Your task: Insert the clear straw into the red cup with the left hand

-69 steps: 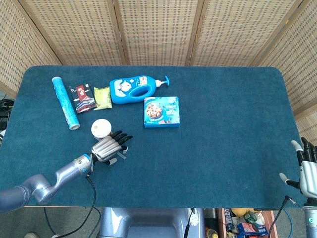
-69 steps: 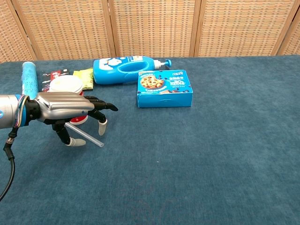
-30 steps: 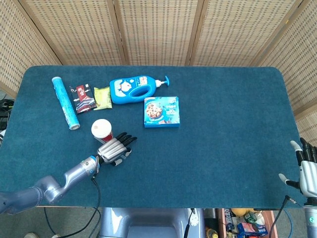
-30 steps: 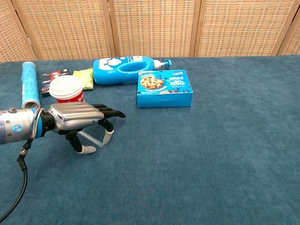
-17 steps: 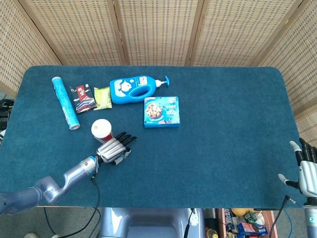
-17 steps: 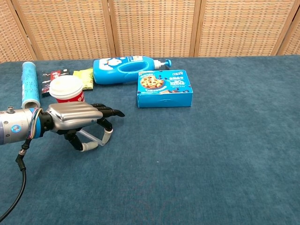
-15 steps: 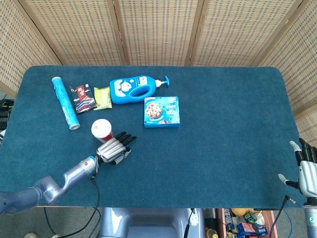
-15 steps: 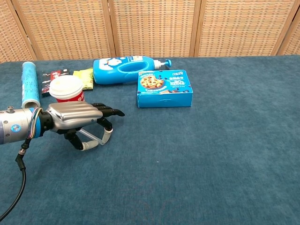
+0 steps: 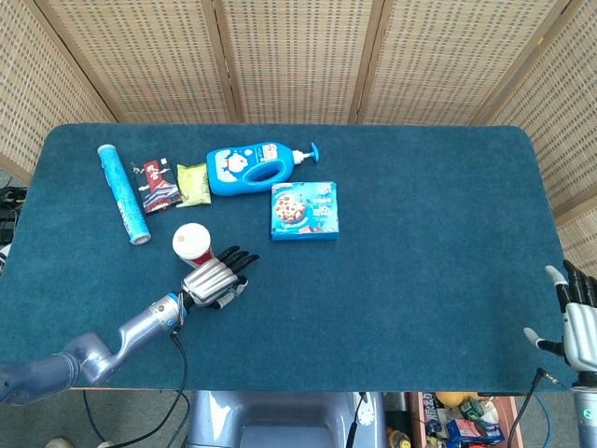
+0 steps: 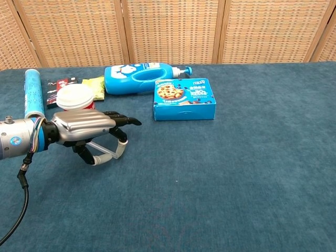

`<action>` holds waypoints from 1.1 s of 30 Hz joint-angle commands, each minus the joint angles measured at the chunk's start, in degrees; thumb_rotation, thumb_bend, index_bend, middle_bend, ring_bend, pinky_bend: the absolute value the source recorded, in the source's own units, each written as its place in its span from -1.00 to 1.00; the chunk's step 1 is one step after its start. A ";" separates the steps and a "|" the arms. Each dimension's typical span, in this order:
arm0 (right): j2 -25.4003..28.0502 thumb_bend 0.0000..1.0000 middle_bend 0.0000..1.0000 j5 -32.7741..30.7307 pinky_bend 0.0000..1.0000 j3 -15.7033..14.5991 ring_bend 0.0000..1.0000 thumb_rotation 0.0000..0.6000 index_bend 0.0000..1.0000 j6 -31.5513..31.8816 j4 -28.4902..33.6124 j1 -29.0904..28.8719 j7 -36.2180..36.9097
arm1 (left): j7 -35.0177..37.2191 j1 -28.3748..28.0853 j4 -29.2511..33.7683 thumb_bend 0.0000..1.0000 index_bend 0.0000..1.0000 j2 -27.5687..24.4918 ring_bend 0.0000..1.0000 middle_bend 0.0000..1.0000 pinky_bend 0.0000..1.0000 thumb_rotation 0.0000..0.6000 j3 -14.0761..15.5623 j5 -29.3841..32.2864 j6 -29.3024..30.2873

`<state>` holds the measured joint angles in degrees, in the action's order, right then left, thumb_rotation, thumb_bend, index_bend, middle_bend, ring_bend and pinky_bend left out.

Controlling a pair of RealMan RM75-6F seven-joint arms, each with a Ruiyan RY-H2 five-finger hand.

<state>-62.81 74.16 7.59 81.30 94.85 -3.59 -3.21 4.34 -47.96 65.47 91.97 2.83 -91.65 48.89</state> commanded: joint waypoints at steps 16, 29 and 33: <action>0.50 -1.00 -1.00 0.64 -1.00 -0.15 -1.00 1.00 -1.00 0.77 0.77 0.33 0.37 | 3.46 -0.04 12.02 -0.03 0.22 -4.78 -1.00 -1.00 -1.00 1.00 -1.58 -1.30 5.12; 1.08 -1.00 -1.00 1.35 -1.00 -0.28 -1.00 1.00 -1.00 1.19 1.05 0.61 1.53 | 15.77 1.05 22.62 -0.03 0.22 -11.13 -1.00 -1.00 -1.00 1.00 -4.17 -1.70 11.44; 1.05 -1.00 -1.00 1.50 -1.00 -0.34 -1.00 1.00 -1.00 1.22 1.11 0.60 1.42 | 22.69 1.39 25.56 -0.03 0.22 -13.78 -1.00 -1.00 -1.00 1.00 -5.32 -1.46 13.28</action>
<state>-61.76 75.65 7.26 82.52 95.95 -2.99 -1.79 23.07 -46.96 88.72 80.23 -1.41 -93.32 60.49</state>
